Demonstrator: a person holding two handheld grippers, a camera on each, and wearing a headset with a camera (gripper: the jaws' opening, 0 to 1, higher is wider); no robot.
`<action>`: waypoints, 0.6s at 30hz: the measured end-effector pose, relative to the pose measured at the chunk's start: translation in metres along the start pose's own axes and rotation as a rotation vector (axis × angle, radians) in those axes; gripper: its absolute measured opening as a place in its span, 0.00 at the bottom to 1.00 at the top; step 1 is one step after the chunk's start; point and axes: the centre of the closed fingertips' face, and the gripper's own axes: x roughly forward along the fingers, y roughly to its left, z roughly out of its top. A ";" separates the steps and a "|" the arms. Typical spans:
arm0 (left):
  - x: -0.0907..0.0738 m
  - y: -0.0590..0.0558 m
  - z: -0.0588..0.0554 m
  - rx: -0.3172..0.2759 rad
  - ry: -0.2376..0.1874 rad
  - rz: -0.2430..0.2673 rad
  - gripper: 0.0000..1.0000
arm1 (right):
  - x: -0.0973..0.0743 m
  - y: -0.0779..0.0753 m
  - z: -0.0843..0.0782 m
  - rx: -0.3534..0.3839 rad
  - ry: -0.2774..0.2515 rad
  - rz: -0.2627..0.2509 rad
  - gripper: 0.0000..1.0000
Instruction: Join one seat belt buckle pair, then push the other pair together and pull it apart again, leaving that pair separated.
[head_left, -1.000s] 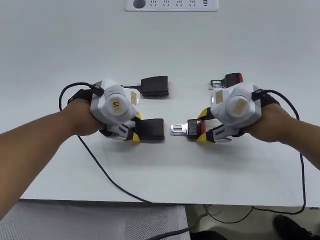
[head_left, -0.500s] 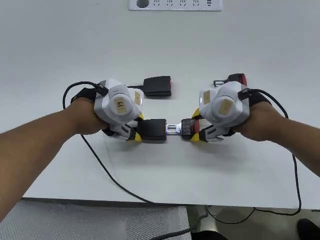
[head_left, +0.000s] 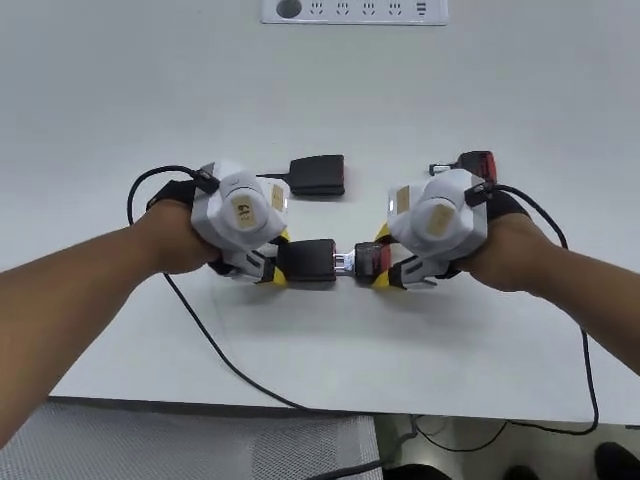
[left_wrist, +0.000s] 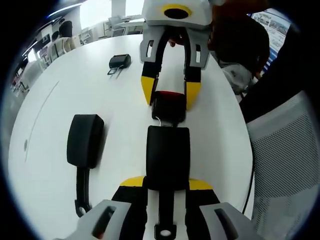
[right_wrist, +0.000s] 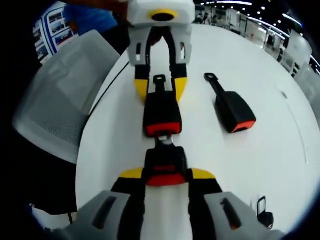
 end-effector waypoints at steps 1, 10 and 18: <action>0.000 0.000 0.001 -0.002 0.005 -0.001 0.28 | 0.000 0.000 0.000 0.011 -0.005 0.003 0.31; -0.001 -0.003 0.002 0.010 0.024 -0.016 0.27 | 0.007 0.003 0.013 0.024 -0.025 0.005 0.31; -0.007 -0.004 0.001 0.025 0.042 -0.021 0.27 | 0.009 0.004 0.013 0.035 -0.008 0.010 0.31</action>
